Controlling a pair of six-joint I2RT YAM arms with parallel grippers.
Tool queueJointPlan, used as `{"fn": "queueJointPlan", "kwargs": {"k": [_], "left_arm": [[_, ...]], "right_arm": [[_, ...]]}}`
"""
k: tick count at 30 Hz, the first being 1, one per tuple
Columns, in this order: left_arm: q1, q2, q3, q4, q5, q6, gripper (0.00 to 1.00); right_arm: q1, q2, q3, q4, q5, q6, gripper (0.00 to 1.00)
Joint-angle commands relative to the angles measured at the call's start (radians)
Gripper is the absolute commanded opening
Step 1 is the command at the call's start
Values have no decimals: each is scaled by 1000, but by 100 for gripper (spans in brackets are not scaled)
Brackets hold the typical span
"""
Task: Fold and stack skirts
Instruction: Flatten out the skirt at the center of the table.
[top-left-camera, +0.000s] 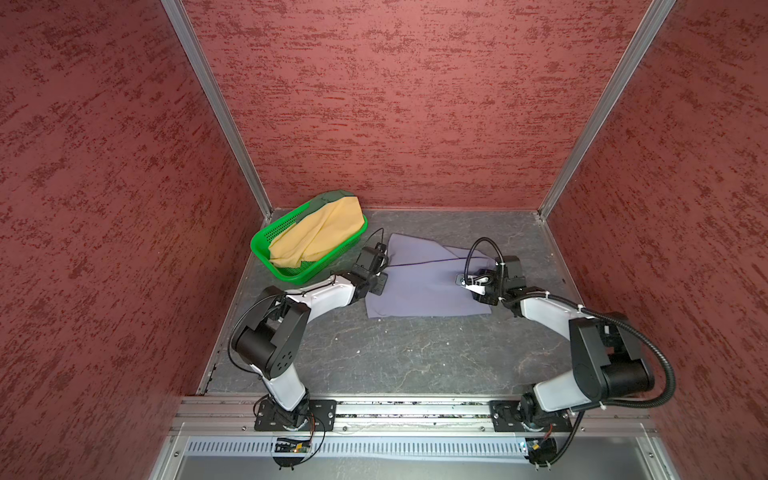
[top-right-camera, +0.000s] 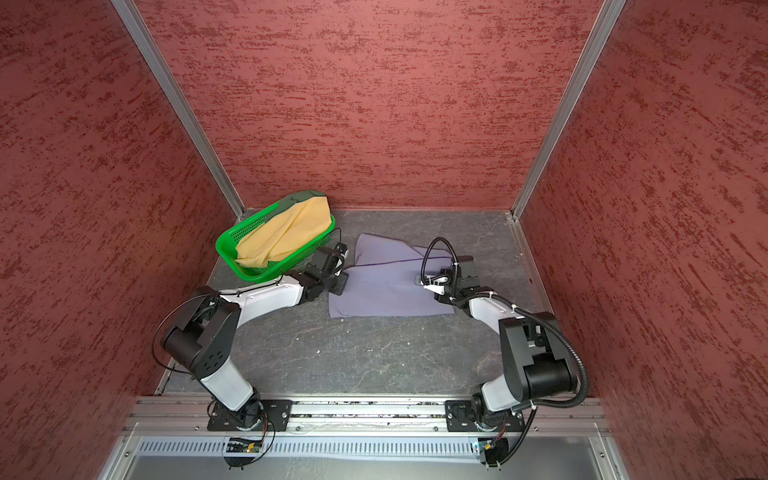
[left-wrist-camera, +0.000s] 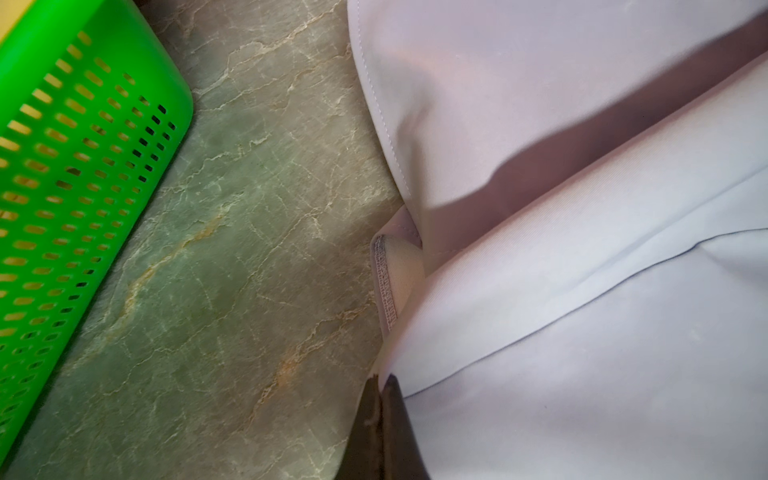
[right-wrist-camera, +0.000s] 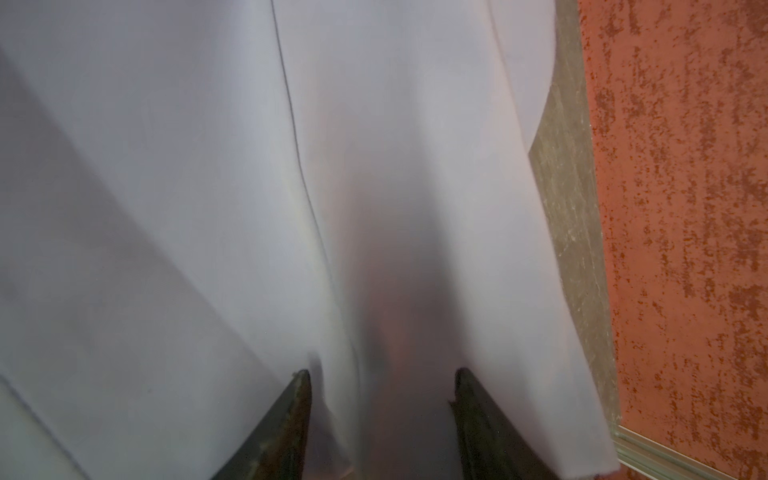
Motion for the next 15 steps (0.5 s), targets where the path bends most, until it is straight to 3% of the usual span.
{"fn": "queueJointPlan", "kwargs": {"k": [1, 4, 7, 11, 15], "left_arm": [[0, -10, 24, -8, 8, -18, 4], [0, -12, 26, -10, 7, -20, 4], [0, -12, 29, -14, 4, -23, 4], [0, -13, 33, -24, -1, -36, 3], [0, -25, 33, -31, 3, -43, 1]], "right_arm": [[2, 31, 35, -8, -5, -45, 55], [1, 62, 43, -13, 8, -52, 50], [1, 71, 43, -16, -11, -53, 36], [1, 68, 41, -17, -40, -53, 0], [0, 43, 50, -43, -65, -40, 0]]}}
